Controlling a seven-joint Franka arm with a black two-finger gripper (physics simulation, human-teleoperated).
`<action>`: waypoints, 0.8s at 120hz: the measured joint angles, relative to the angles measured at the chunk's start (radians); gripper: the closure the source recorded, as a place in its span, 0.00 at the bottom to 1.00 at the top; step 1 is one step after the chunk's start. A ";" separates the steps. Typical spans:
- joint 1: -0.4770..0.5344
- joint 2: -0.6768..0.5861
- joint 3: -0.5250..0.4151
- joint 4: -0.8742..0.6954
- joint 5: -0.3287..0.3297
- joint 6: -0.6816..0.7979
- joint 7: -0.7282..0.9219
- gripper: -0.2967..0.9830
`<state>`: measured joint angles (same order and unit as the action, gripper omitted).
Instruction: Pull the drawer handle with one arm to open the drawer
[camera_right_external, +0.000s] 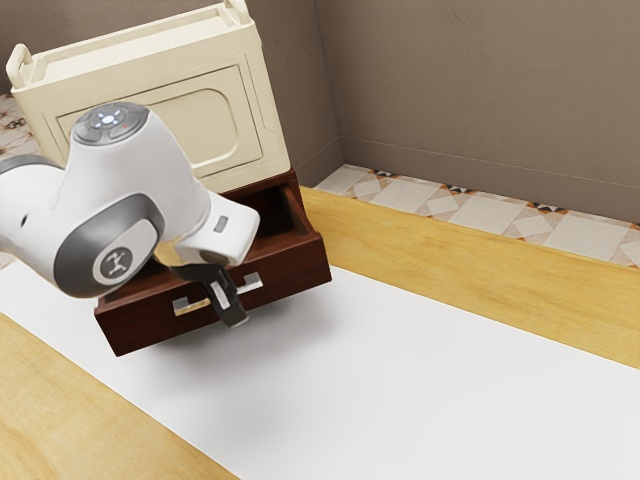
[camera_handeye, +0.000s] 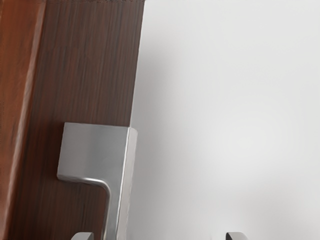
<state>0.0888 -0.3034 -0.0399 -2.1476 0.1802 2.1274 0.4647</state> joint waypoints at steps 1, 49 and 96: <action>0.000 0.000 0.000 0.000 0.000 0.000 0.000 0.52; 0.000 -0.001 -0.018 0.025 0.001 -0.009 0.000 0.54; -0.011 0.104 -0.087 0.573 -0.118 -0.389 -0.044 0.32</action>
<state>0.0775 -0.1997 -0.1268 -1.5747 0.0624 1.7388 0.4203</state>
